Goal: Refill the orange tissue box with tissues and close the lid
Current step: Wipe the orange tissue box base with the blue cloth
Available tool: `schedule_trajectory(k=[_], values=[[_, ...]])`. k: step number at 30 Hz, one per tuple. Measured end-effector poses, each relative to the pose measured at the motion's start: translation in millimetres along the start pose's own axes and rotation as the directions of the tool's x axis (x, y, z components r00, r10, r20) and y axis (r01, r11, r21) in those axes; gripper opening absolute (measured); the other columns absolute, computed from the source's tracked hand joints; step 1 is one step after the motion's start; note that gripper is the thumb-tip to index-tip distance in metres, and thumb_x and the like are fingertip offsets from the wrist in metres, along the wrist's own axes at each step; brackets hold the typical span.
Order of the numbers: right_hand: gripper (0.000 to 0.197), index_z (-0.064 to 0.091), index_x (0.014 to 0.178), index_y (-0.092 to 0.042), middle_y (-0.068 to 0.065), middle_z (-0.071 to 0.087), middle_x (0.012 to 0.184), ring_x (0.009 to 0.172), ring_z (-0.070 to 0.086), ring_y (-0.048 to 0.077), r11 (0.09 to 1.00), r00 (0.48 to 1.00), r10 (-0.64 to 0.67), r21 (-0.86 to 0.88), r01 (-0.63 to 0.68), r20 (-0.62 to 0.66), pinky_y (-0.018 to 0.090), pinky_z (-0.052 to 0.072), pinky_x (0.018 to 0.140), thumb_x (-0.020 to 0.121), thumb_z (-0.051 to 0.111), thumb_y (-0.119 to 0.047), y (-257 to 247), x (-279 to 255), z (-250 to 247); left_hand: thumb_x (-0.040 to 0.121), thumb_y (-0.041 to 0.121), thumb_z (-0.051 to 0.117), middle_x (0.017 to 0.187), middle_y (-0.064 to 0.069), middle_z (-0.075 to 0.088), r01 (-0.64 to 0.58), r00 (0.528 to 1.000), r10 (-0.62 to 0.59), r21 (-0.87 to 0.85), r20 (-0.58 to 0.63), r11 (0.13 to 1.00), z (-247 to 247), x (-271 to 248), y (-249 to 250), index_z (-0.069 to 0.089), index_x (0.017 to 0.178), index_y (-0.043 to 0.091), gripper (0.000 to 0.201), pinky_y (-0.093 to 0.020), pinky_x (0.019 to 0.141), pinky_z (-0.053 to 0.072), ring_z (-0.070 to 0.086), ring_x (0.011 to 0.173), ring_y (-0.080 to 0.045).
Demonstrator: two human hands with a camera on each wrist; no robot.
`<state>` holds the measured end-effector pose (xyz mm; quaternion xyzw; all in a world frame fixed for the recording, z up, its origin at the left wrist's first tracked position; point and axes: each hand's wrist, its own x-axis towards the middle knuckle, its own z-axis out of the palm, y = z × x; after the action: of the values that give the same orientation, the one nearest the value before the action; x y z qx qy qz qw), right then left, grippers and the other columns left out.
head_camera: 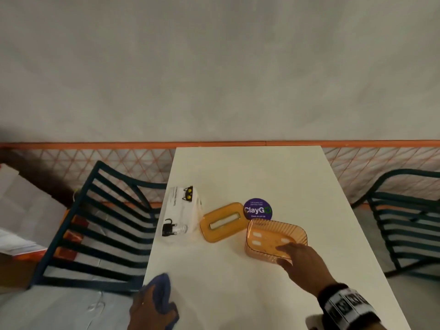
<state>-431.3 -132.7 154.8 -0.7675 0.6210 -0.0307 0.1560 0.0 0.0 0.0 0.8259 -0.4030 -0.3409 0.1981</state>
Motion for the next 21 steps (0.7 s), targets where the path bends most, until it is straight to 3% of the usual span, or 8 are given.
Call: schedule_trajectory(k=[2,4,5,7,12,15,18,21], values=[[0.037,0.065,0.131,-0.029,-0.004,0.071,0.127,0.117,0.064,0.021,0.984,0.994,-0.070,-0.159,0.082,0.083,0.035,0.048,0.101,0.097,0.058,-0.039,-10,13,3,0.058,0.032,0.094,0.128,-0.018,0.061,0.102,0.995,-0.102,-0.024,0.005,0.994,-8,-12,22,0.037,0.105,0.067,0.081,-0.024,0.061,0.018,0.019,0.104,0.044],[0.037,0.061,0.135,-0.028,-0.002,0.071,0.127,0.118,0.063,0.022,0.958,0.981,-0.096,-0.252,0.136,0.166,0.036,0.043,0.105,0.102,0.046,-0.036,-17,23,6,0.071,0.034,0.086,0.120,-0.012,0.068,0.118,0.993,-0.118,0.005,-0.013,0.993,-8,-13,25,0.049,0.123,0.060,0.069,-0.003,0.054,0.038,0.064,0.096,0.013],[0.035,0.062,0.133,-0.027,-0.002,0.072,0.124,0.116,0.064,0.022,0.952,0.976,-0.091,-0.271,0.144,0.198,0.035,0.042,0.104,0.104,0.044,-0.032,-20,26,7,0.071,0.045,0.081,0.117,-0.008,0.069,0.114,0.993,-0.114,0.040,-0.006,0.993,-10,-10,23,0.048,0.129,0.059,0.069,-0.018,0.076,0.058,0.072,0.093,-0.010],[0.032,0.065,0.126,-0.025,-0.001,0.073,0.118,0.112,0.066,0.023,0.949,0.963,-0.055,-0.287,0.133,0.263,0.030,0.045,0.092,0.103,0.042,-0.024,-20,29,11,0.068,0.061,0.068,0.117,-0.006,0.067,0.177,0.983,-0.181,0.171,0.009,0.969,-9,-6,16,0.044,0.133,0.052,0.070,-0.043,0.096,0.055,0.068,0.102,-0.028],[0.034,0.063,0.126,-0.022,0.003,0.072,0.115,0.105,0.069,0.025,0.930,0.941,0.034,-0.356,0.094,0.337,0.028,0.047,0.075,0.100,0.043,-0.015,-18,31,15,0.082,0.048,0.063,0.107,-0.004,0.067,0.221,0.971,-0.230,0.137,0.058,0.966,-17,-20,49,0.055,0.126,0.032,0.048,-0.045,0.093,0.054,0.066,0.099,-0.028],[0.032,0.061,0.121,-0.015,0.005,0.073,0.105,0.094,0.071,0.027,0.914,0.941,0.015,-0.385,0.124,0.339,0.032,0.051,0.072,0.095,0.044,-0.009,-24,32,12,0.093,0.028,0.067,0.100,-0.003,0.066,0.193,0.980,-0.188,-0.094,0.063,0.977,-22,-34,80,0.057,0.119,0.024,0.028,-0.049,0.091,0.056,0.066,0.095,-0.029],[0.033,0.056,0.124,-0.012,0.007,0.073,0.104,0.091,0.071,0.029,0.906,0.950,-0.003,-0.402,0.136,0.313,0.034,0.050,0.071,0.094,0.044,-0.009,-27,38,3,0.097,0.020,0.065,0.118,-0.003,0.062,0.221,0.974,-0.189,-0.376,0.121,0.900,-20,-40,106,0.047,0.140,0.026,0.047,-0.045,0.099,0.050,0.061,0.106,-0.026],[0.035,0.058,0.125,-0.018,0.004,0.073,0.104,0.088,0.071,0.027,0.956,0.962,0.101,-0.294,-0.022,0.255,0.032,0.052,0.069,0.093,0.046,-0.011,-24,48,-15,0.102,0.024,0.059,0.105,0.003,0.073,0.230,0.957,-0.090,-0.532,0.276,0.815,-18,-45,141,0.059,0.121,0.039,0.025,-0.035,0.081,0.060,0.071,0.091,-0.014]])
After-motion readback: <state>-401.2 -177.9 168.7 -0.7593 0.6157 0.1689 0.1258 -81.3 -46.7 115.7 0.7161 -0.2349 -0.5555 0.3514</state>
